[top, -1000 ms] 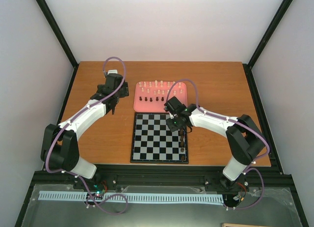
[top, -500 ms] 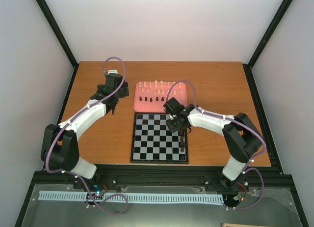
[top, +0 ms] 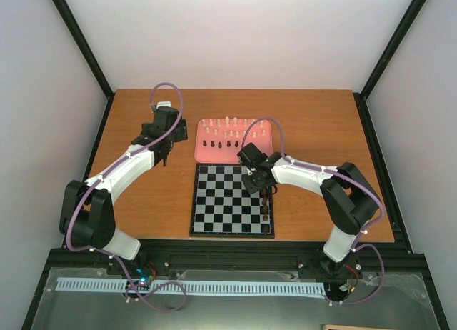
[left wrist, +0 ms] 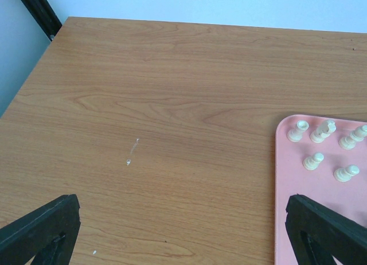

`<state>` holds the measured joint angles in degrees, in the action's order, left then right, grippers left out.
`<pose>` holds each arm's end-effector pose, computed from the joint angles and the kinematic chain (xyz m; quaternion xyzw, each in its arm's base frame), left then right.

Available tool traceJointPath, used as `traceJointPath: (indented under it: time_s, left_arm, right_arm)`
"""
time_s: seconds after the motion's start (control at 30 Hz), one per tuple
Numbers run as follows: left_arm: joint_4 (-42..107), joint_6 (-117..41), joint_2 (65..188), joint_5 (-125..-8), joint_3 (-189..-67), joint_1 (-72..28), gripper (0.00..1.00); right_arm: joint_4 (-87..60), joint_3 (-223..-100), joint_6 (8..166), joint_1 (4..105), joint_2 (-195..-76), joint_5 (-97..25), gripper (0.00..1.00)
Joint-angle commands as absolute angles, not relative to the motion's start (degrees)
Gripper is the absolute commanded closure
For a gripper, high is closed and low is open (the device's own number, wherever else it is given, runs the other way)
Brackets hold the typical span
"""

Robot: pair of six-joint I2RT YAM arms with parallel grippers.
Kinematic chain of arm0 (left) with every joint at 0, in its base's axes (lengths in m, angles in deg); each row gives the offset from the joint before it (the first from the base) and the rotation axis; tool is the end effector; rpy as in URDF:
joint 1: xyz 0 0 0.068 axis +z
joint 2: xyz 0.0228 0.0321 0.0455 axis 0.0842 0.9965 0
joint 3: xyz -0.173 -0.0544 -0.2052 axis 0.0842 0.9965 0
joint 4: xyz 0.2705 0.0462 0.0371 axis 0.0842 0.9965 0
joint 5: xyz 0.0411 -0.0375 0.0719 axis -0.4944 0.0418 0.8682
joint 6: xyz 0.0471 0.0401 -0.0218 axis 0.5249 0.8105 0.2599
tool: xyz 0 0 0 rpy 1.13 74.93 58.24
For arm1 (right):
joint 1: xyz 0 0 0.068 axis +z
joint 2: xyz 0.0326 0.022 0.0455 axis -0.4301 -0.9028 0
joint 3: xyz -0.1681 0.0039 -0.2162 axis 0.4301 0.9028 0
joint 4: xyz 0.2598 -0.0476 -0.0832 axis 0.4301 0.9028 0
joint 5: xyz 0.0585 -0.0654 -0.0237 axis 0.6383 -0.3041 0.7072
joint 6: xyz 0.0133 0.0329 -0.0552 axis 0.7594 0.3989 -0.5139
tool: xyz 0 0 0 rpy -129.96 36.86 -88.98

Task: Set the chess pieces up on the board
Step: Place the chess piece on the chessboard.

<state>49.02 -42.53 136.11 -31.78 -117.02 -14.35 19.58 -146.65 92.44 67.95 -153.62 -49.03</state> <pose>0.3438 -0.0951 0.2514 -0.0780 0.8782 0.0684 0.4668 0.2572 0.2285 0.1429 -0.2487 0.9540 0.0304 0.1646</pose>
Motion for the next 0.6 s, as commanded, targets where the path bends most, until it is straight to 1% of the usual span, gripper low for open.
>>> traceJointPath:
  time_s: [0.0,0.47,0.57]
  left_arm:
    - [47.7,-42.1,136.3,-31.2,-118.6,-14.2,0.00]
    - [47.8,-42.0,136.3,-31.2,-118.6,-14.2,0.00]
    - [47.8,-42.0,136.3,-31.3,-118.5,-14.2,0.00]
  right_arm:
    - [19.1,-147.8,92.8,68.2,-154.0,-50.5,0.88]
    - [18.9,-148.3,92.6,68.2,-155.1,-50.2,0.87]
    - [18.9,-148.1,92.6,68.2,-154.9,-50.8,0.85]
